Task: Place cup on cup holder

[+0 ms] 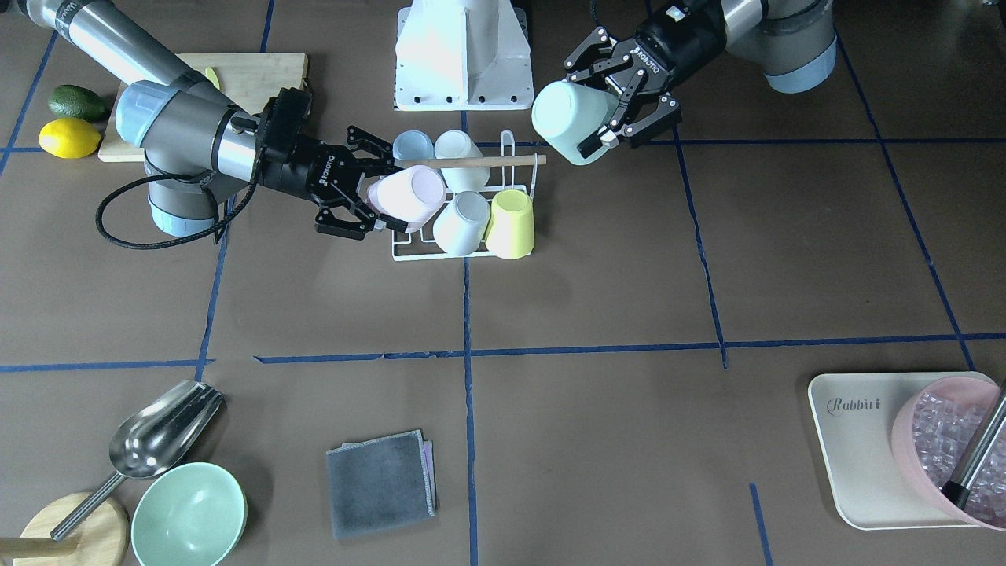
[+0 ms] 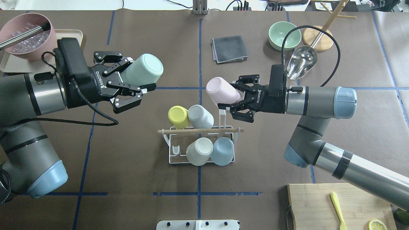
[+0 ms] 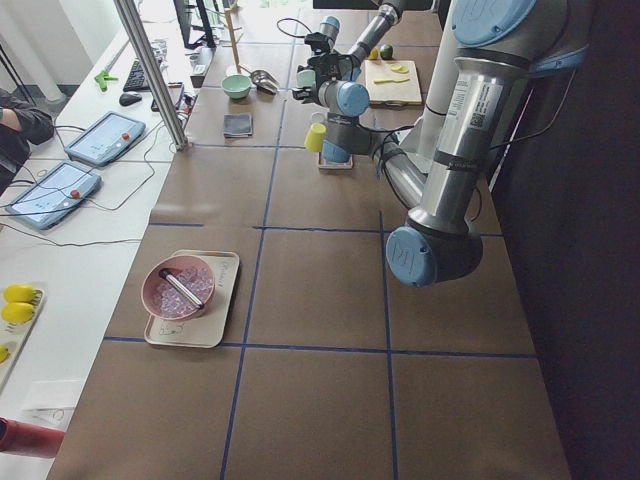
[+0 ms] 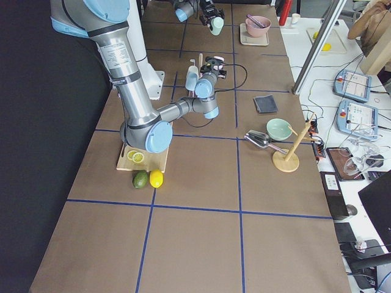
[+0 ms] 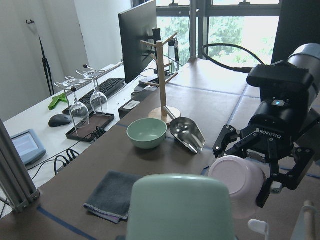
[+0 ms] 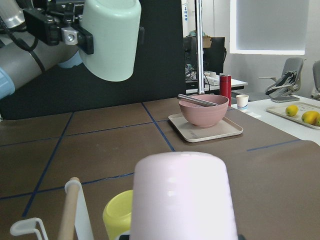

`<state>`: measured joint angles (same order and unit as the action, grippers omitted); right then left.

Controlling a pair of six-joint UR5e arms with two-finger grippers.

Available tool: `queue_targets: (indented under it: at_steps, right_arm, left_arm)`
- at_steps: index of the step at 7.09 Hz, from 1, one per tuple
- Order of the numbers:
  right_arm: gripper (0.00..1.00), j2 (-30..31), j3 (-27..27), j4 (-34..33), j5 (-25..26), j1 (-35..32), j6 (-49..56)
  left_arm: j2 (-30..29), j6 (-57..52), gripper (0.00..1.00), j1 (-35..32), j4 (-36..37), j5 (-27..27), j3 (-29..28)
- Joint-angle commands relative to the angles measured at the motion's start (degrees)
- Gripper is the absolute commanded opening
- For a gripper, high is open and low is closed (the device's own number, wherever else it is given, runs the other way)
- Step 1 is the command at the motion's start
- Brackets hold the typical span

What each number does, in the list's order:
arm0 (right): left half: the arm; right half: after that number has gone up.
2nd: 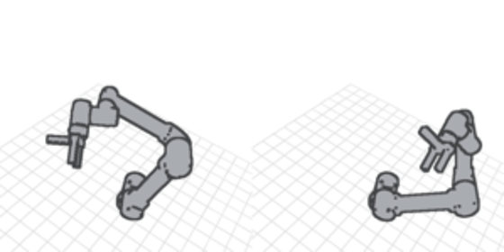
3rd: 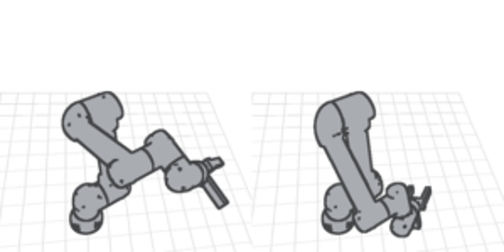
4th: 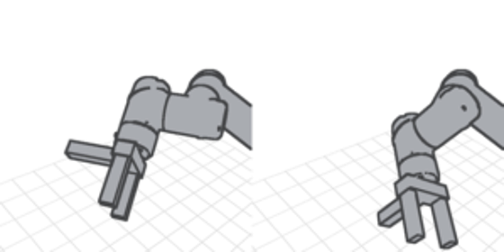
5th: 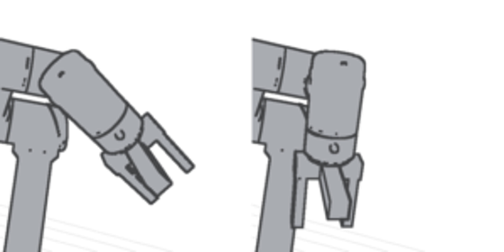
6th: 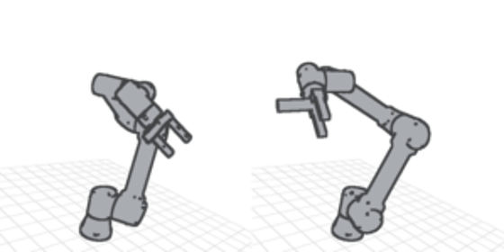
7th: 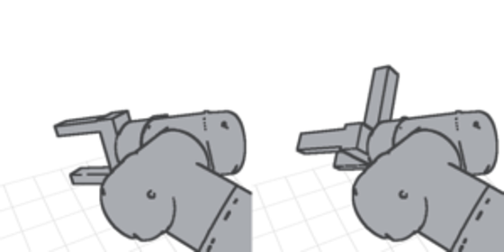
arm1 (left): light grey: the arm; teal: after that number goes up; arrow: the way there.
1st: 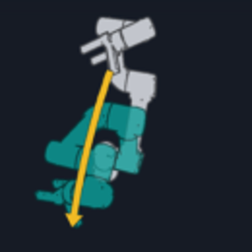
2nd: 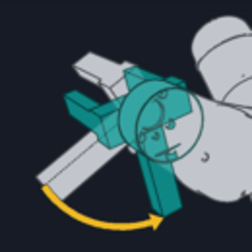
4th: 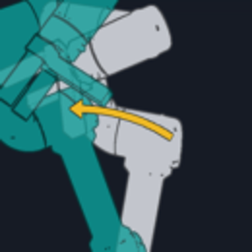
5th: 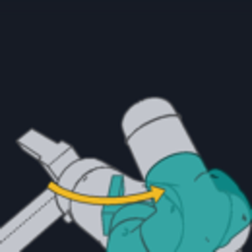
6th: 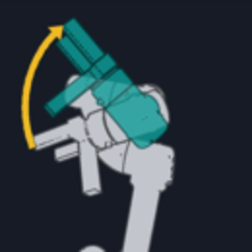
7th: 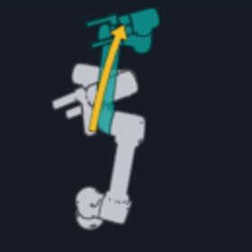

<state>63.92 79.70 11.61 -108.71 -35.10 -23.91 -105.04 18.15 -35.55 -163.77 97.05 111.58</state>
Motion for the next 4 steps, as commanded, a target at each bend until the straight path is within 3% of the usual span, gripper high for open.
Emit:
queue_targets:
  at_steps: [1,3,4]
  right_arm:
    - [0.15,0.2,0.0,0.1,0.9,2.0,0.4]
    - [0.15,0.2,0.2,0.1,1.2,2.4,0.4]
    - [0.16,0.1,0.2,0.1,1.3,2.4,0.3]
  left_arm:
    - [1.4,-0.1,0.07,8.0,-15.3,-9.4,-4.7]
    - [0.0,-0.5,0.08,21.1,-28.7,-21.2,-12.4]
    - [-1.9,-0.6,0.08,21.4,-32.1,-22.9,-16.0]
